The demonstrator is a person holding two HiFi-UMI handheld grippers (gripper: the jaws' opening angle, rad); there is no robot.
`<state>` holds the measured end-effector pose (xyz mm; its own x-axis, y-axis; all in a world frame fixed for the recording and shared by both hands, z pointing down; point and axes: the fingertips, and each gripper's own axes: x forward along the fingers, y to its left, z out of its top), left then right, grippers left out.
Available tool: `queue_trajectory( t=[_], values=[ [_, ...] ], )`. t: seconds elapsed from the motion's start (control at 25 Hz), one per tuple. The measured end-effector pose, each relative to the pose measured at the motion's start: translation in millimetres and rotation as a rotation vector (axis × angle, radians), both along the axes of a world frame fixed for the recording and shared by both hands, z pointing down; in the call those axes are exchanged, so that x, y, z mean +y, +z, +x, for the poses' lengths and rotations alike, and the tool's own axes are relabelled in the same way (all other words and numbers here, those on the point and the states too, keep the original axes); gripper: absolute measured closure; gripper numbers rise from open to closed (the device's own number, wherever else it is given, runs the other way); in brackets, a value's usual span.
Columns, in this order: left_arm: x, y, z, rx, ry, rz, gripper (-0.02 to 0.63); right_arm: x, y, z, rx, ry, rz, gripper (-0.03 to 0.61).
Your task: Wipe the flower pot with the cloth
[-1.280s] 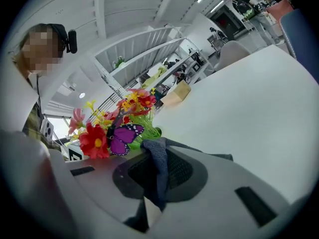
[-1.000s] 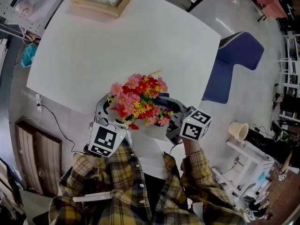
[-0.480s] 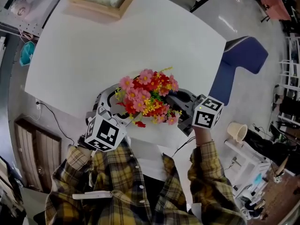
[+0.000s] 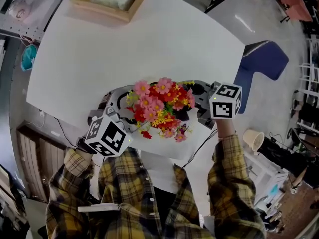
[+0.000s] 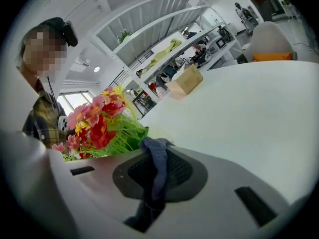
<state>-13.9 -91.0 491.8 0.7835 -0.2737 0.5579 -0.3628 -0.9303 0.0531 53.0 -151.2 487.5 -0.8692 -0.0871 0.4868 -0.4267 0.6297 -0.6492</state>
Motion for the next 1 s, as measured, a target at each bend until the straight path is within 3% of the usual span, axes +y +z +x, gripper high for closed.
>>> queue_trajectory(
  t=[0.24, 0.76, 1.0],
  values=[
    [-3.3, -4.5, 6.8, -0.001, 0.157, 0.003, 0.218, -5.7, -3.5, -2.2, 0.006, -0.104, -0.01, 0.561],
    [3.1, -3.6, 40.4, 0.01, 0.486, 0.002, 0.218, -22.9, -2.4, 5.1, 0.008, -0.182, -0.015, 0.562],
    [8.8, -1.6, 50.4, 0.033, 0.55, -0.004, 0.218, -20.7, 4.0, -4.1, 0.043, -0.307, -0.059, 0.561]
  ],
)
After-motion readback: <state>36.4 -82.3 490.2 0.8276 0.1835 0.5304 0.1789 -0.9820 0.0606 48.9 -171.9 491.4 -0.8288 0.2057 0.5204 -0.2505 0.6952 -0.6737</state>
